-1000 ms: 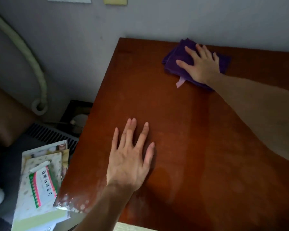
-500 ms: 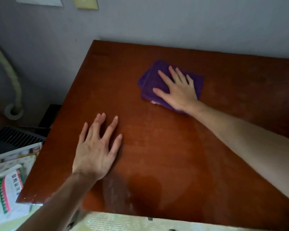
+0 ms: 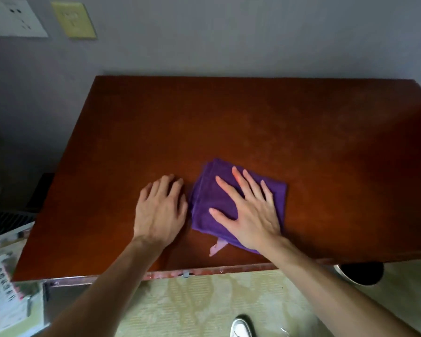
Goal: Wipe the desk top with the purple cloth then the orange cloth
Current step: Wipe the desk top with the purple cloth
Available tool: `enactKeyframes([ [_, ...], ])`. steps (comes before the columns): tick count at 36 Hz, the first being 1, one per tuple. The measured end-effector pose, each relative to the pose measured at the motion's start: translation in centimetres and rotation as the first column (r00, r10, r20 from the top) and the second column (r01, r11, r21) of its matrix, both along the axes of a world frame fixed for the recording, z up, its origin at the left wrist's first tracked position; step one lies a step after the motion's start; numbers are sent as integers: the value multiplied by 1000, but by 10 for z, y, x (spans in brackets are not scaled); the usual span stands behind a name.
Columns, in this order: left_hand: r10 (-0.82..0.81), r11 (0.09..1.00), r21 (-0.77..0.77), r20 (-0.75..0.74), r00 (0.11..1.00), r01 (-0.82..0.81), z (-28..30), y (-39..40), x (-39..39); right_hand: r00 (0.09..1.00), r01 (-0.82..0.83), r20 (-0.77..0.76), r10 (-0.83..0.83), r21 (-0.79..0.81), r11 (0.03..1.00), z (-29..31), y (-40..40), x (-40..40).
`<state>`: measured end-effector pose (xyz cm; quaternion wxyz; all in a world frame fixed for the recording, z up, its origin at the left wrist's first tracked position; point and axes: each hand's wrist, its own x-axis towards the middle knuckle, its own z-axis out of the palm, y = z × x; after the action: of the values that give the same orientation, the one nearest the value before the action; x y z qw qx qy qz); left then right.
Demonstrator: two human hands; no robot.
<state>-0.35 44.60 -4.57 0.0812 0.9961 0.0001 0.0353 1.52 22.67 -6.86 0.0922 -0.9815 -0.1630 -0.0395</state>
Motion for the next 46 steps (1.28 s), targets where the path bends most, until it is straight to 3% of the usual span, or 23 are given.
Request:
enactKeyframes([
  [6,-6,1000,-12,13,1000,6,-6,-20,35,990,132,-47,-131,10,991,5,-11,108],
  [18,-67,998,-7,-78,995,67,-22,-27,65,990,65,-125,-66,-12,998,17,-11,343],
  [26,-72,997,-8,-71,995,72,-23,-26,65,992,49,-119,-49,-3,999,21,-11,388],
  [35,-59,998,-40,-68,996,56,-20,-27,64,986,86,-141,-87,-20,996,19,-23,303],
  [46,-31,999,-11,-63,998,31,-18,-33,61,993,118,31,-118,-13,993,1,-123,-15],
])
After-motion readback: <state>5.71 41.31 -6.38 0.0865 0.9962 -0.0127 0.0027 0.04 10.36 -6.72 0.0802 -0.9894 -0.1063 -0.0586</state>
